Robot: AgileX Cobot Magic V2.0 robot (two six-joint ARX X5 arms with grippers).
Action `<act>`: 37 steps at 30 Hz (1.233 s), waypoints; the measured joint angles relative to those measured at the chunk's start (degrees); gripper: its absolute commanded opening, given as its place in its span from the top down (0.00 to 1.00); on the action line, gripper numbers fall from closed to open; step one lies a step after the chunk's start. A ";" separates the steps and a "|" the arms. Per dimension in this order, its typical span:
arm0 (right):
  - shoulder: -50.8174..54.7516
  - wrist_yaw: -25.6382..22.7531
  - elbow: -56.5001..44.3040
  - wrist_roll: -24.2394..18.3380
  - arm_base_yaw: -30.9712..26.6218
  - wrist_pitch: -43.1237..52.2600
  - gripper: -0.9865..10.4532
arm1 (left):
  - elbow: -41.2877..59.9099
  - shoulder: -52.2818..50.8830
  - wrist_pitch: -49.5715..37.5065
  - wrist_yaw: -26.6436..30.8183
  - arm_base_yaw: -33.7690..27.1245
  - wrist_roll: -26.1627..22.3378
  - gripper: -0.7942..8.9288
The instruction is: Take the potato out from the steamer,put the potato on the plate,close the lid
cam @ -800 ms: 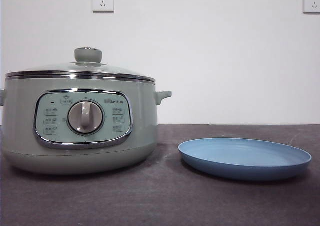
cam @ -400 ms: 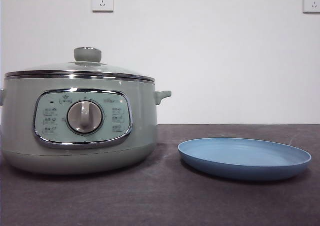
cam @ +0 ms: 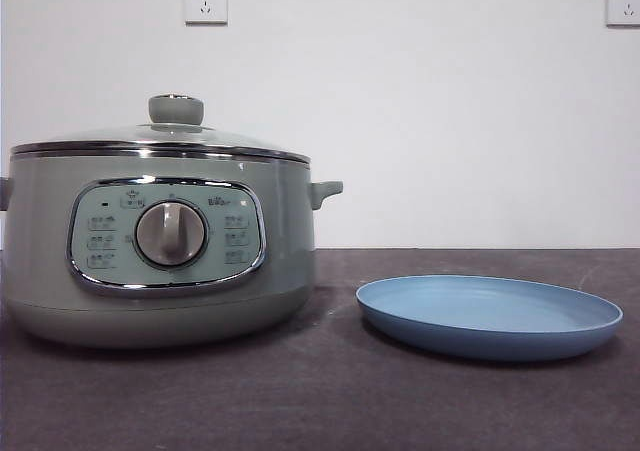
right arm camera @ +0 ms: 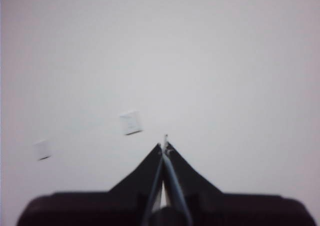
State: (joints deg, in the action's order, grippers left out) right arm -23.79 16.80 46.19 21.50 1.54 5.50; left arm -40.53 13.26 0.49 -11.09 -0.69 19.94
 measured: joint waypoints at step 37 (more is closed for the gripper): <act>-46.53 11.02 48.68 -21.57 13.03 -58.69 0.37 | -42.21 59.23 47.10 -2.71 15.98 -16.09 0.46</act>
State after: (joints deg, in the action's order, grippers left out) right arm -70.32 27.81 94.87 -0.08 14.57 -53.19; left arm -82.74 72.49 47.59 -13.80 15.29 3.86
